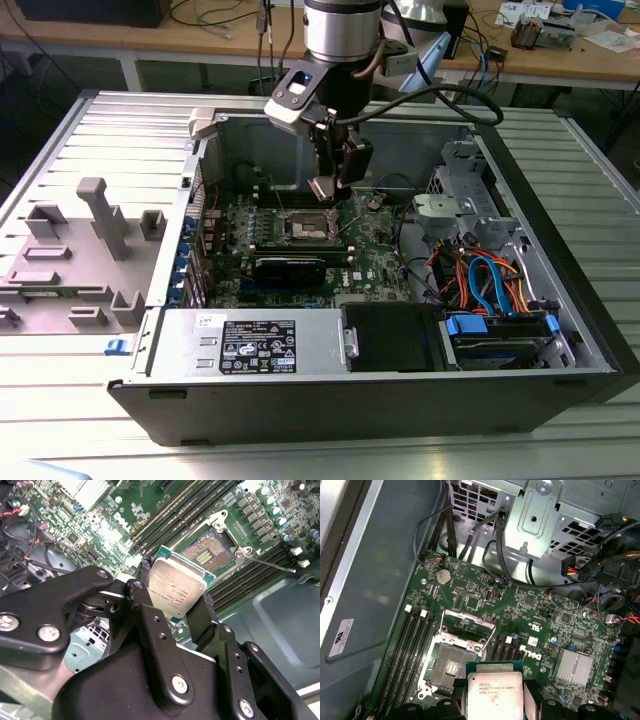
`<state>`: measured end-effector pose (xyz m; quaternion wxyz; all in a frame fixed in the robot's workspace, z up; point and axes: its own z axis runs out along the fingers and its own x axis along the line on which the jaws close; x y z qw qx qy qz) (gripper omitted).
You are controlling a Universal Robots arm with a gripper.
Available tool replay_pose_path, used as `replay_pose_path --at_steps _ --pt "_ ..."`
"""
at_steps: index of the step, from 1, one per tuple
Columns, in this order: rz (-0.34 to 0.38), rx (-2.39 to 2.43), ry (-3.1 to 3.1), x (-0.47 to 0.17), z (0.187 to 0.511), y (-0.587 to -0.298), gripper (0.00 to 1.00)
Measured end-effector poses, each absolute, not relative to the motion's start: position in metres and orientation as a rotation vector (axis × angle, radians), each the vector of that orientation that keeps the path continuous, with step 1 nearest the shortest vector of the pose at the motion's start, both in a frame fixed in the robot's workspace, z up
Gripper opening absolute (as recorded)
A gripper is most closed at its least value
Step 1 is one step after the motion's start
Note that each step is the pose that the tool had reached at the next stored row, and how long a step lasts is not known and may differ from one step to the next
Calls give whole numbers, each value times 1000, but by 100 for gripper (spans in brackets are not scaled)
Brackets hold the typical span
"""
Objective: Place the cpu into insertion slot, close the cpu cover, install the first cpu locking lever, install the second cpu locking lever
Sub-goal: 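Place the cpu into insertion slot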
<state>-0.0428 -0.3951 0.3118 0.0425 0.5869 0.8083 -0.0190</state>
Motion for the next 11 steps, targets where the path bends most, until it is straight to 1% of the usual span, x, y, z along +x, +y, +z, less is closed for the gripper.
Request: replay_pose_path --at_steps 11 --pt "-63 1894 2400 -43 311 -395 55"
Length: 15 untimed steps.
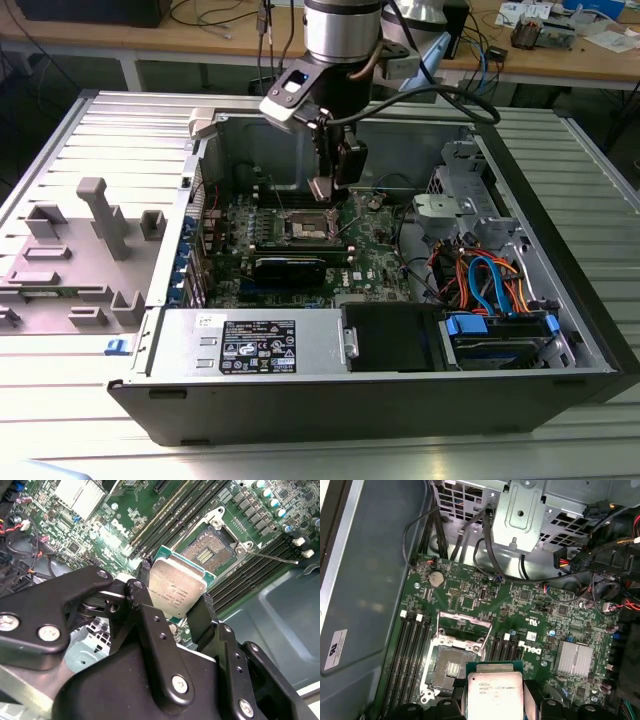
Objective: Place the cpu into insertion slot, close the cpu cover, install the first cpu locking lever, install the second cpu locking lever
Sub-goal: 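Place the cpu into insertion slot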
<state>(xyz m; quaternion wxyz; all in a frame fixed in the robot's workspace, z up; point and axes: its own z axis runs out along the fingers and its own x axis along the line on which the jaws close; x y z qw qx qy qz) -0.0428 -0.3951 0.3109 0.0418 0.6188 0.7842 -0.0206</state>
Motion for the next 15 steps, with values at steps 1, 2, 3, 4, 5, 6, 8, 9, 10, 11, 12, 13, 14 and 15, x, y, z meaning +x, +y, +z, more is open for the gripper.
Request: replay_pose_path --at_steps 1,2,3,4,5,6,8,9,10,11,12,13,14,15 --pt "-64 1905 2392 -43 311 -395 55" --pt "-64 1915 2383 -43 311 -395 55" --pt "-65 1931 2371 -43 311 -395 55" --pt "-66 1946 2359 -43 310 -395 55" --pt "-67 1964 2345 -43 310 -395 55" --pt "-68 1981 2330 -43 310 -395 55" --pt "-70 2023 2296 -43 310 -395 55" --pt "-71 2040 2280 -43 309 -395 55" --pt "-71 2048 2274 -43 309 -395 55" --pt "-71 2049 2273 -43 308 -395 55" --pt "-72 2054 2268 -43 307 -394 55" --pt "-72 2062 2262 -43 306 -394 55" --pt "-73 2070 2254 -43 306 -394 55" --pt "-73 2083 2243 -43 305 -394 55"
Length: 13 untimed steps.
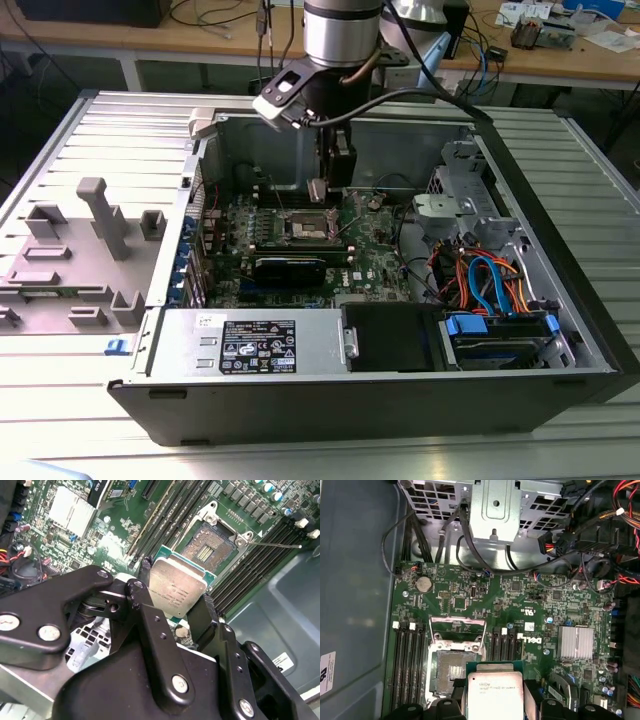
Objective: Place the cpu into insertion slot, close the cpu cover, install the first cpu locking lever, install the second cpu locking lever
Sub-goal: 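Place the cpu into insertion slot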
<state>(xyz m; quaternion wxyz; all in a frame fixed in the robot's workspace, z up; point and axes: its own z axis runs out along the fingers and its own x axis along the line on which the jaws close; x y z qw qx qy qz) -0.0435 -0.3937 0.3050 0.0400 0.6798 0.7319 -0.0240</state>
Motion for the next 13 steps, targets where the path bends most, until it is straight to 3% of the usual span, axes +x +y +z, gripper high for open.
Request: replay_pose_path --at_steps 13 --pt "-78 2161 2170 -44 301 -393 55"
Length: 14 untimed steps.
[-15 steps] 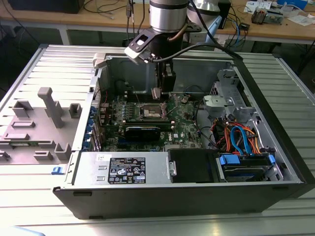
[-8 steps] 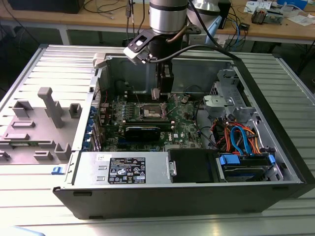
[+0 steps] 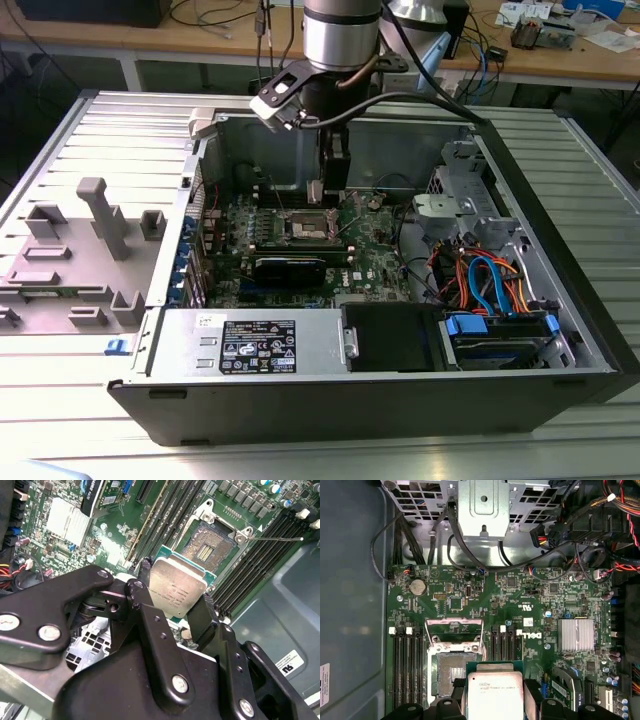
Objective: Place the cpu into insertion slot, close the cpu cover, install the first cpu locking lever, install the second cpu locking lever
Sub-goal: 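Place the cpu into insertion slot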
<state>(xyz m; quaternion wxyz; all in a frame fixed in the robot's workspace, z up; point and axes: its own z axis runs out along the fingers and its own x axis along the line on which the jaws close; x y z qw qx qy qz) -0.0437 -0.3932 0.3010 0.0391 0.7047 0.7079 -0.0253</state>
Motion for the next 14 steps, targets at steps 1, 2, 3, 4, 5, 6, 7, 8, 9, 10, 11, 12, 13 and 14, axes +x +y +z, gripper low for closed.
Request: replay_pose_path --at_steps 1,2,3,4,5,6,7,8,9,10,11,12,13,14 --pt "-78 2162 2169 -44 301 -393 55" --pt "-78 2165 2166 -44 301 -393 55" --pt "-78 2167 2164 -44 301 -393 55" --pt "-78 2168 2163 -44 301 -393 55" --pt "-78 2170 2161 -44 301 -393 55" --pt "-78 2171 2160 -44 301 -393 55" --pt "-78 2174 2158 -44 300 -393 55" --pt "-78 2175 2156 -44 300 -393 55" --pt "-78 2177 2154 -44 300 -393 55" --pt "-78 2179 2152 -44 300 -393 55" --pt "-79 2181 2151 -44 300 -393 55" --pt "-79 2182 2149 -44 300 -393 55" --pt "-79 2185 2146 -44 300 -393 55" --pt "-79 2187 2144 -44 300 -393 55"
